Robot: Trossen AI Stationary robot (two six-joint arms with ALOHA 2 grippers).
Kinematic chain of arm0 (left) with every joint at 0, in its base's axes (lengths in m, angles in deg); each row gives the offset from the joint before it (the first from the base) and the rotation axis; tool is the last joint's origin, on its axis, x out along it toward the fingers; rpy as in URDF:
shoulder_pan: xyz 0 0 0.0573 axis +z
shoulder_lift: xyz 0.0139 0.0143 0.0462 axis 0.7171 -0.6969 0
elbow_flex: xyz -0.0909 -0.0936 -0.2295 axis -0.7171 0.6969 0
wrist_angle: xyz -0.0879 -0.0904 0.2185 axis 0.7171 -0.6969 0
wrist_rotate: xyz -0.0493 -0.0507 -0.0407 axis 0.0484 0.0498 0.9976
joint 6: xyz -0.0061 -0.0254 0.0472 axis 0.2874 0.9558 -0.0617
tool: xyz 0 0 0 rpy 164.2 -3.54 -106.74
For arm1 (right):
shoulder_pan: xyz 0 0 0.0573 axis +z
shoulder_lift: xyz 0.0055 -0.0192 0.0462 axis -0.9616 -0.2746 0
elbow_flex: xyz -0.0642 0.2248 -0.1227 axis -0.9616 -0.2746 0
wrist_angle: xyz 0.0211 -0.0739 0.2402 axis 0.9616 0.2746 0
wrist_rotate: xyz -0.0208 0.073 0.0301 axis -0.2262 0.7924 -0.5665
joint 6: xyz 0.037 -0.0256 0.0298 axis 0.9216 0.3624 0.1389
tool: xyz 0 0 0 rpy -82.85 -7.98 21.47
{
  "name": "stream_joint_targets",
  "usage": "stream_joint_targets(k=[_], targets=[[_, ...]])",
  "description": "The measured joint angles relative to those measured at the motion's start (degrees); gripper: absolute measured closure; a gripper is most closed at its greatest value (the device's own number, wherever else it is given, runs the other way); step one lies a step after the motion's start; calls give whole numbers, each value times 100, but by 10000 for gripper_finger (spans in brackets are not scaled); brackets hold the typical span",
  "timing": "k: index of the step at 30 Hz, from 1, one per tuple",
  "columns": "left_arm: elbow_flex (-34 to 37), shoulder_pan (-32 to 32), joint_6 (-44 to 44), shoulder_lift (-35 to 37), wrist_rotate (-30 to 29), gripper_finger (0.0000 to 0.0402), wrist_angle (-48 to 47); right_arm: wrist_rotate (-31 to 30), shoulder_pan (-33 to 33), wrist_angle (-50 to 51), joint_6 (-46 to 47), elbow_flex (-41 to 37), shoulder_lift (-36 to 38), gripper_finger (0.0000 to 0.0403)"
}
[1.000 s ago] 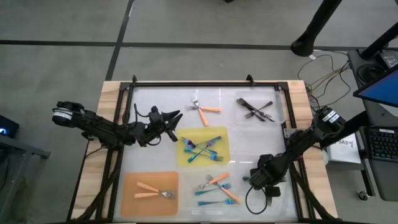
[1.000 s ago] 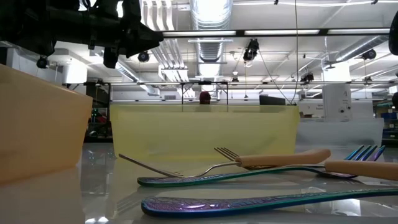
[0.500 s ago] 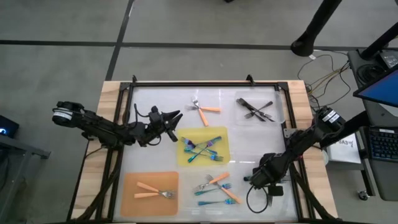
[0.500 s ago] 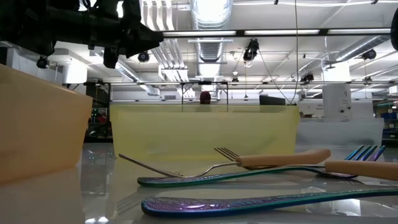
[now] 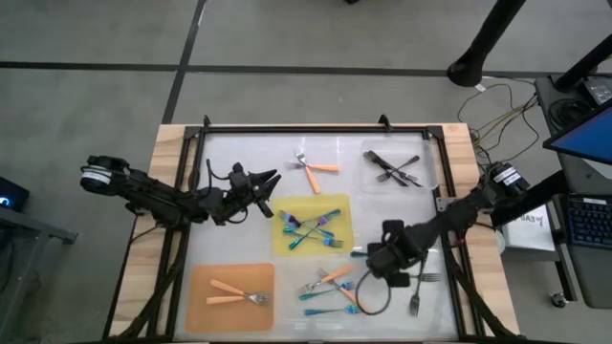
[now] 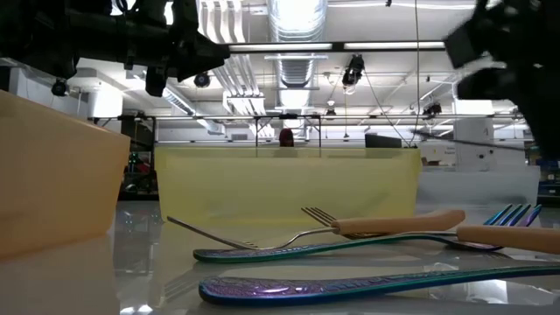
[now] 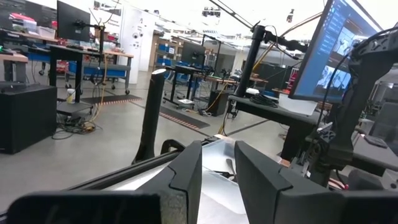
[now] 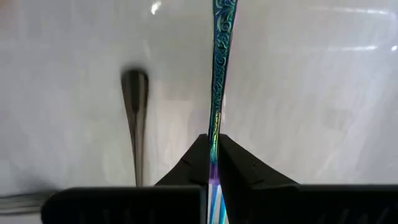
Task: Sort silverware by color (type)
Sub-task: Put the blue fork into the yellow bin
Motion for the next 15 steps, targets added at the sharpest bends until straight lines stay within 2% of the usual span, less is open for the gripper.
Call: stream_joint_targets(k=[5,8,12,15], targets=[[0,0,-33,0,-2,324,0,-299,-280,-2,-624,592,0,393],[0,1,-37,0,-2,324,2,-950,-427,-339,-1277,956,4,393],[0,0,-37,0,-2,324,2,-1806,-716,-1530,-2161,1186,7,393],[0,1,-26,0,-2,324,2,-1836,-921,-2704,-2626,1047,-11,393]])
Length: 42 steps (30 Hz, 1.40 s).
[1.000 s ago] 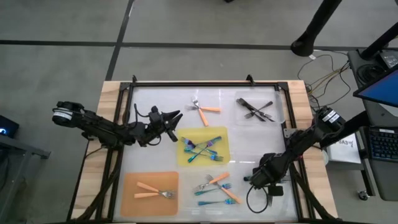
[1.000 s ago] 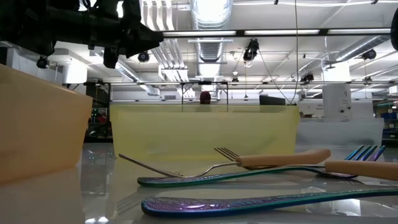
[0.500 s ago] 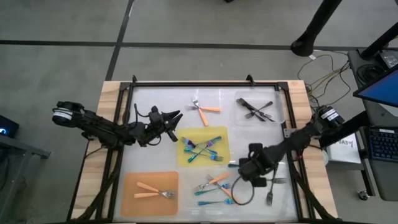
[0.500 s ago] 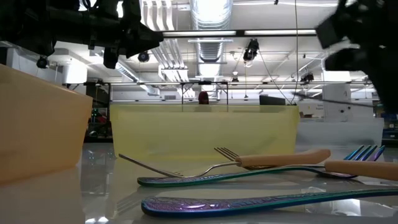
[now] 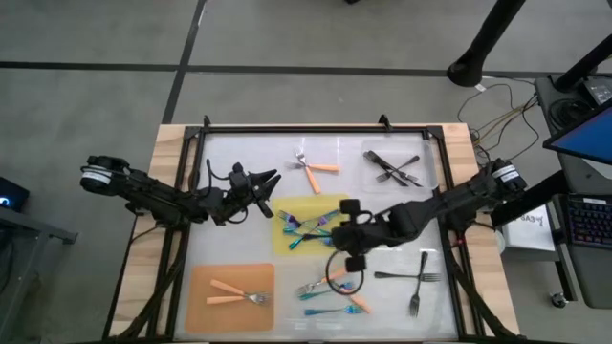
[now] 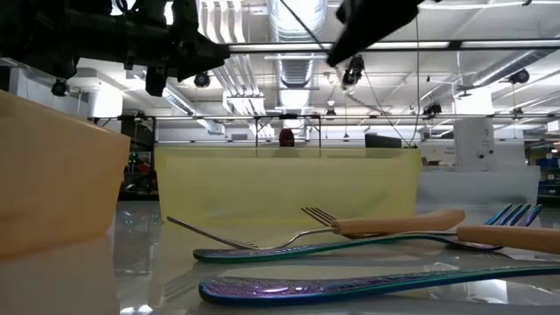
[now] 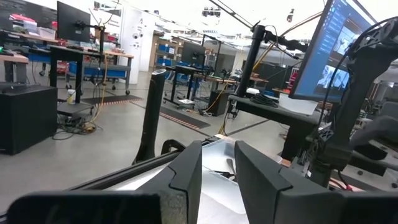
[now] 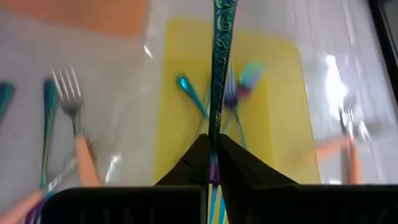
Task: Sort silverware by color (type)
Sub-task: Put the blue fork into the yellow bin, then put the black fork into the transparent bin
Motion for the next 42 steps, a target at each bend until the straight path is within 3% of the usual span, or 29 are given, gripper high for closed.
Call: stream_joint_targets(k=[3,10,21,26,32,42], targets=[[0,-2,-12,0,-2,324,0,98,-166,-627,-442,-142,-142,393],[0,0,-59,0,-4,324,-4,79,-594,-626,-502,-151,-588,388],[0,0,-60,0,-7,324,-19,111,-671,-404,-85,-86,-641,321],[0,0,-59,0,-7,324,-55,293,-671,732,739,158,-381,295],[0,0,-61,0,-7,324,-59,1650,-501,2584,2103,446,-254,287],[0,0,-59,0,-5,324,-52,1821,778,3860,3797,183,-279,289]])
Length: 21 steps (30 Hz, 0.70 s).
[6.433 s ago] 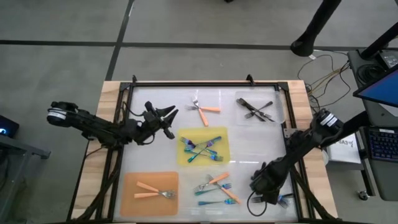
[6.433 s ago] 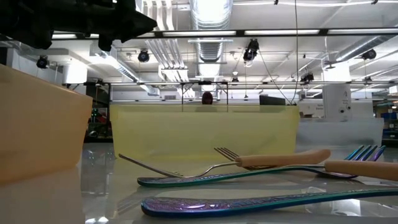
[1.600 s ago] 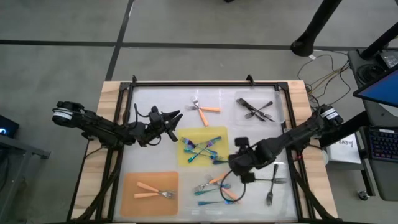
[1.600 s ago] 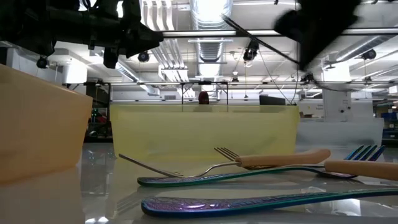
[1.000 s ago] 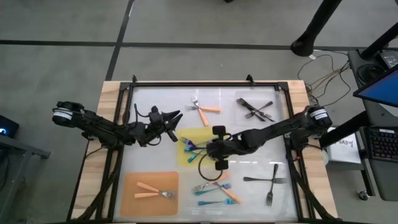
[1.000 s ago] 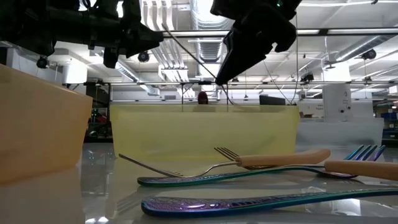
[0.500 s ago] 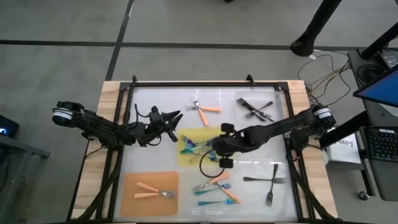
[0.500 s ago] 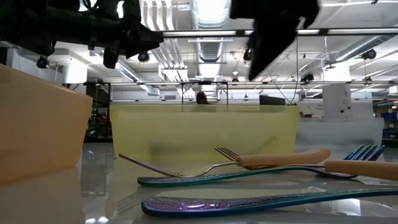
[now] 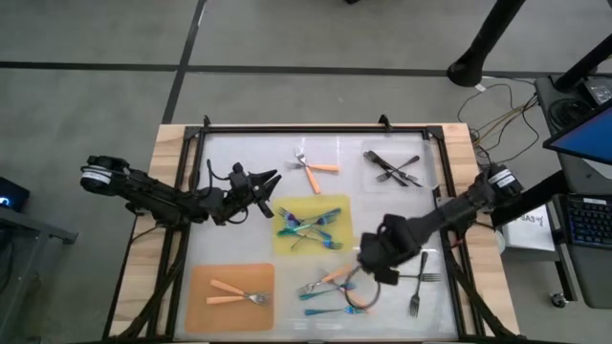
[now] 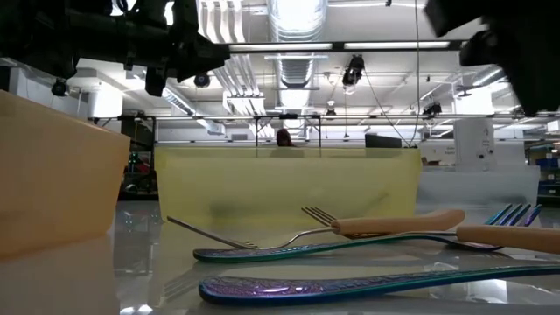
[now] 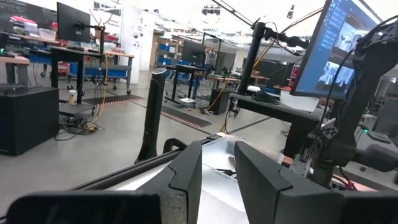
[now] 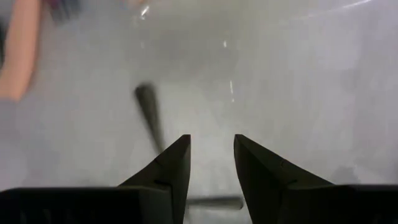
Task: Sort silverware by color (type)
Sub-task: Put the black fork into the transparent bin
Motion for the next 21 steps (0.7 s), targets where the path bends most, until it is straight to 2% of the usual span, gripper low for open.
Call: stream_joint_targets(k=[5,13,17,21], targets=[[0,0,7,0,-1,324,7,303,652,142,702,-85,2,289],[0,0,42,-2,0,324,9,325,1488,146,4189,-690,2,296],[0,0,61,-2,0,324,9,375,1859,135,5349,-1077,2,294],[0,0,139,-2,3,324,4,406,2018,52,6000,-1445,3,294]])
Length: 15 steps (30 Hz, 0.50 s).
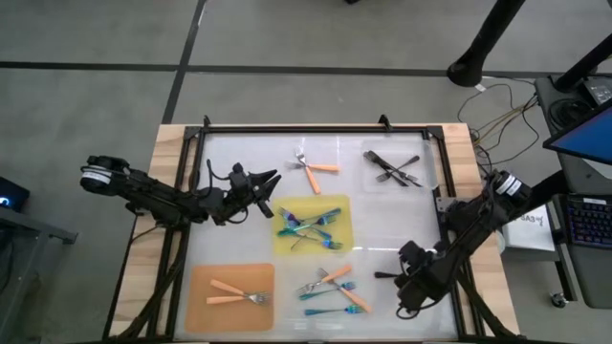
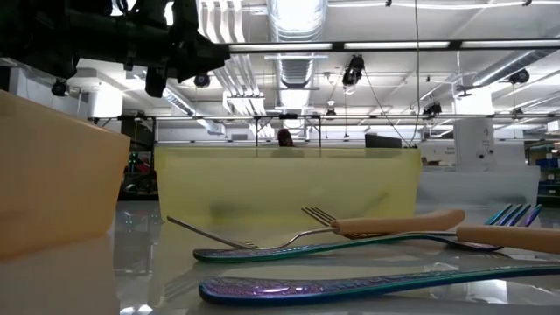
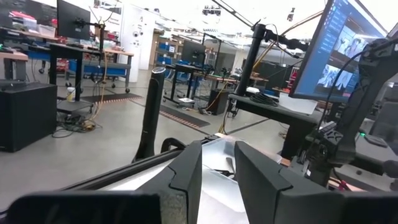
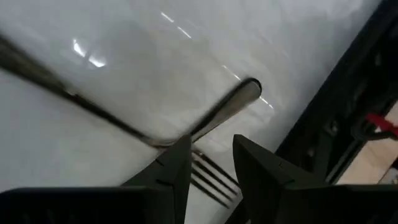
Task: Sort silverware by color (type)
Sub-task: Put the black fork into the transparent bin
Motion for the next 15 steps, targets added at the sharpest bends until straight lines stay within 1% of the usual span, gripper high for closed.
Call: stream_joint_targets(k=[2,8,12,15], targets=[[0,0,30,0,0,324,-24,14,19,-211,174,-166,10,293],[0,0,-19,-2,0,324,-35,60,65,-1317,621,-501,43,297],[0,0,-142,-2,-1,324,-35,63,176,-2035,1088,-518,41,304],[0,10,-334,4,-1,324,-14,64,295,-2257,1505,-476,41,311]])
